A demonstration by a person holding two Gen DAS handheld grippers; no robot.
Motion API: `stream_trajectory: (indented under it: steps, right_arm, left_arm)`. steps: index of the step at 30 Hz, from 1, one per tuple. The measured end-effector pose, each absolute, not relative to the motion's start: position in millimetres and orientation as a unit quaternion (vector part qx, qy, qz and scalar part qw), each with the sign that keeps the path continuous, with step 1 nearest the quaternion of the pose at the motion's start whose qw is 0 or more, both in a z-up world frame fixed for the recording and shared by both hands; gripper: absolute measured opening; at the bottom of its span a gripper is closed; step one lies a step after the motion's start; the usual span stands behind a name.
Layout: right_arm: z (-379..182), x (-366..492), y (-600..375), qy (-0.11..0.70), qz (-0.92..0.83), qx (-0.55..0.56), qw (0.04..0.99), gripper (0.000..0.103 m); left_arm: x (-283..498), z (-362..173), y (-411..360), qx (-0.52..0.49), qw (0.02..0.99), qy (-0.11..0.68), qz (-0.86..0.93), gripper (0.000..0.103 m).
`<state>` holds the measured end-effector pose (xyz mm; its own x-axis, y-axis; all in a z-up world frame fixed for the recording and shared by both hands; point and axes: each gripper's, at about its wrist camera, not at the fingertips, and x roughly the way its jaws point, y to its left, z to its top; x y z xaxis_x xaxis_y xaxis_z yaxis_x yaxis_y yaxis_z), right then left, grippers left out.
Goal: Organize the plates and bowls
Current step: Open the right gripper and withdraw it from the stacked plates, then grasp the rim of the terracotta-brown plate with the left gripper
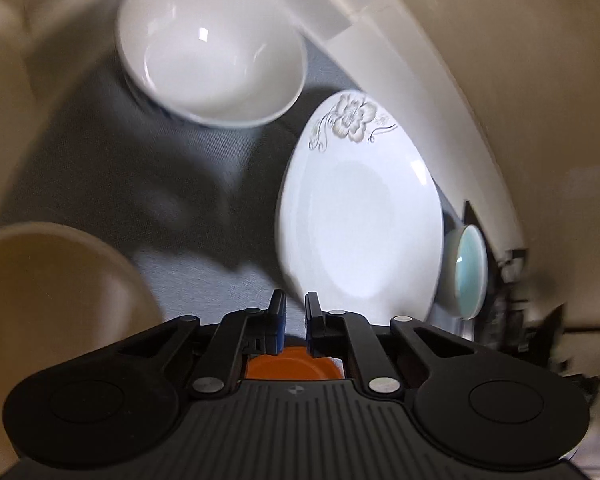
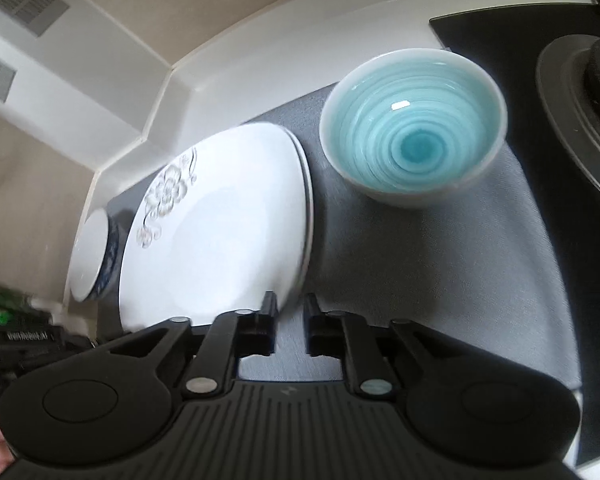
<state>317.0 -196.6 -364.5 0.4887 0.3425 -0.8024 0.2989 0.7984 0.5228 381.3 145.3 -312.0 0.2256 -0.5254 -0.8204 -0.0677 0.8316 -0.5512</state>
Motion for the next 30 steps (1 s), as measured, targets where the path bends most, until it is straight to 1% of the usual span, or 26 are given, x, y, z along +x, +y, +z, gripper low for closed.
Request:
stream_trajectory:
  steps: [2,3,4,5,6,7,8,10,11,14,15,19,21,23,24,26,27,28,30]
  right_arm:
    - [-368.9,299.9,-187.1,0.526,0.037,0.303,0.794,0.039]
    - [-372.5,291.9,-180.4,0.537,0.049,0.291,0.790,0.044]
    - [-376.4,283.4,-173.2,0.546,0.058,0.278,0.788,0.046]
    - [-380.4,276.8,-166.2,0.554,0.065,0.268,0.785,0.047]
    - [-384.6,272.4,-161.3,0.558,0.071,0.265,0.783,0.047]
    - [-384.9,267.3,-156.7,0.552,0.081,0.261,0.788,0.047]
    - [-384.8,264.9,-151.6,0.551,0.093,0.254,0.789,0.047]
    - [-383.8,262.9,-143.2,0.560,0.109,0.232,0.788,0.028]
    - [-383.2,261.2,-141.5,0.564,0.113,0.223,0.787,0.008]
    - [-378.1,253.6,-143.8,0.564,0.098,0.180,0.800,0.009]
    - [-376.2,250.5,-148.0,0.562,0.086,0.174,0.804,0.008]
    - [-371.2,237.6,-167.2,0.556,0.056,0.179,0.810,0.008]
    - [-372.3,232.5,-173.2,0.556,0.053,0.199,0.806,0.010]
    - [-373.9,224.4,-180.8,0.554,0.048,0.218,0.802,0.010]
    - [-375.4,221.4,-181.1,0.552,0.046,0.224,0.802,0.010]
    - [-377.8,218.1,-181.4,0.552,0.043,0.232,0.800,0.011]
    - [-379.0,216.8,-180.8,0.552,0.041,0.234,0.799,0.012]
    - [-380.2,215.7,-178.8,0.552,0.040,0.235,0.799,0.012]
    - [-380.4,214.6,-177.9,0.549,0.038,0.238,0.800,0.012]
  left_arm:
    - [364.5,-295.6,136.1,-0.170,0.780,0.583,-0.149,0.021]
    - [354.6,-288.9,132.0,-0.134,0.796,0.572,-0.145,0.034]
    - [344.0,-284.8,129.4,-0.104,0.810,0.560,-0.141,0.050]
    - [334.3,-281.1,125.7,-0.081,0.820,0.549,-0.139,0.056]
    - [325.3,-278.5,122.9,-0.065,0.826,0.541,-0.145,0.060]
    - [317.9,-276.8,119.5,-0.052,0.828,0.538,-0.151,0.062]
    - [310.8,-275.6,118.0,-0.040,0.828,0.538,-0.155,0.063]
    - [299.9,-274.3,112.2,-0.025,0.827,0.539,-0.157,0.064]
    - [295.5,-273.6,110.7,-0.022,0.826,0.540,-0.164,0.065]
    - [290.2,-274.5,106.3,-0.022,0.822,0.544,-0.168,0.065]
    - [288.6,-276.6,107.6,-0.030,0.821,0.547,-0.159,0.063]
    - [281.6,-293.5,97.7,-0.041,0.793,0.580,-0.185,0.062]
    - [275.6,-303.3,90.5,-0.040,0.778,0.591,-0.210,0.061]
    - [274.0,-312.8,85.3,-0.053,0.760,0.608,-0.223,0.048]
    - [275.9,-319.9,84.0,-0.063,0.749,0.619,-0.226,0.036]
    - [280.7,-333.4,83.3,-0.084,0.729,0.641,-0.225,0.029]
    - [282.9,-338.4,84.7,-0.093,0.726,0.645,-0.220,0.022]
    - [284.3,-339.0,85.5,-0.097,0.729,0.641,-0.218,0.019]
    - [285.8,-339.3,85.9,-0.095,0.726,0.644,-0.221,0.019]
